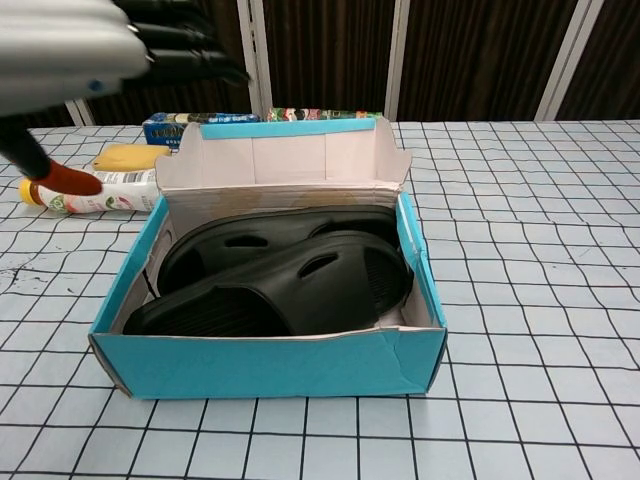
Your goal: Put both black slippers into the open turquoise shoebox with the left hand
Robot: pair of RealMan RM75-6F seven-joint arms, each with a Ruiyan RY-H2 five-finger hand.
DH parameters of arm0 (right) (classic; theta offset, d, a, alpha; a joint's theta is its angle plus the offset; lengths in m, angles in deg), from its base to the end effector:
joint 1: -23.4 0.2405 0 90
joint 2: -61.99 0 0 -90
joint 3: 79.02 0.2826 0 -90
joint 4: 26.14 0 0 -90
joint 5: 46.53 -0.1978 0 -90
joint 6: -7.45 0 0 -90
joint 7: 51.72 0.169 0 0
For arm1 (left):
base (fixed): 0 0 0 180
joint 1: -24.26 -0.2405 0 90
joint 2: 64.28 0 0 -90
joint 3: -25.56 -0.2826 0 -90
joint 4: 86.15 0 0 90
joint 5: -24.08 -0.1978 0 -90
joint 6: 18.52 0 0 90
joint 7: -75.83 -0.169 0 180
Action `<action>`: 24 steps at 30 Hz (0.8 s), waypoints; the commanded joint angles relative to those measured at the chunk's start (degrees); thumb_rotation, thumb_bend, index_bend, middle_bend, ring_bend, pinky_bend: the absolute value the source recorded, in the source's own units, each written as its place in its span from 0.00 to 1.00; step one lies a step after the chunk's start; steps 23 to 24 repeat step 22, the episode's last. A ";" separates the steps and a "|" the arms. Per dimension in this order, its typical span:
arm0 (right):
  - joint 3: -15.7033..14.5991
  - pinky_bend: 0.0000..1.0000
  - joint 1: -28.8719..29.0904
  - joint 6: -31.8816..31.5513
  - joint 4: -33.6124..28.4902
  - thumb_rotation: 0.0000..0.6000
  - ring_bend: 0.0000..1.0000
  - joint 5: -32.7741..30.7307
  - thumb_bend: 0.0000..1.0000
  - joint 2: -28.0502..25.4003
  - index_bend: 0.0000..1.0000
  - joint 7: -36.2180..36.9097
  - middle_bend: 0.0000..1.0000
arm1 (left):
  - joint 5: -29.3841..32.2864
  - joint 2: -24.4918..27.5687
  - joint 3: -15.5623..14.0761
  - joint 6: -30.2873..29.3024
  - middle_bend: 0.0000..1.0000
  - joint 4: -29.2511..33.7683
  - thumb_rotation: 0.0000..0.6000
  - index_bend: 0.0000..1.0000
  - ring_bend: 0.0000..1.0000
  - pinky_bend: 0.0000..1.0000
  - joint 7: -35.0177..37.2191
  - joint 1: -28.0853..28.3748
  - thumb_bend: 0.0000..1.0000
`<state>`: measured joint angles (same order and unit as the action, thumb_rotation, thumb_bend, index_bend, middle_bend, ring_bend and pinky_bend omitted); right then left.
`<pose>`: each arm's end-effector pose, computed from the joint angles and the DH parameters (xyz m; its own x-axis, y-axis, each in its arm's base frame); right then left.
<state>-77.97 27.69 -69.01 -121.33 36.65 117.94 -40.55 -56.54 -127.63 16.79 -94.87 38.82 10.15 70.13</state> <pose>-0.3506 -0.1942 0.2028 0.2833 -0.1673 0.9443 -0.9500 0.0856 0.3002 -0.0854 0.2720 0.1083 0.8182 -0.3138 0.4818 0.2473 -0.5643 -0.7876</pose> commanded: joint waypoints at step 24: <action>0.55 0.04 -0.02 -3.91 1.02 1.00 0.16 2.94 0.31 2.91 0.21 -5.53 0.11 | 2.47 -7.56 4.38 -17.73 0.01 -31.41 1.00 0.03 0.00 0.18 59.32 -30.82 0.17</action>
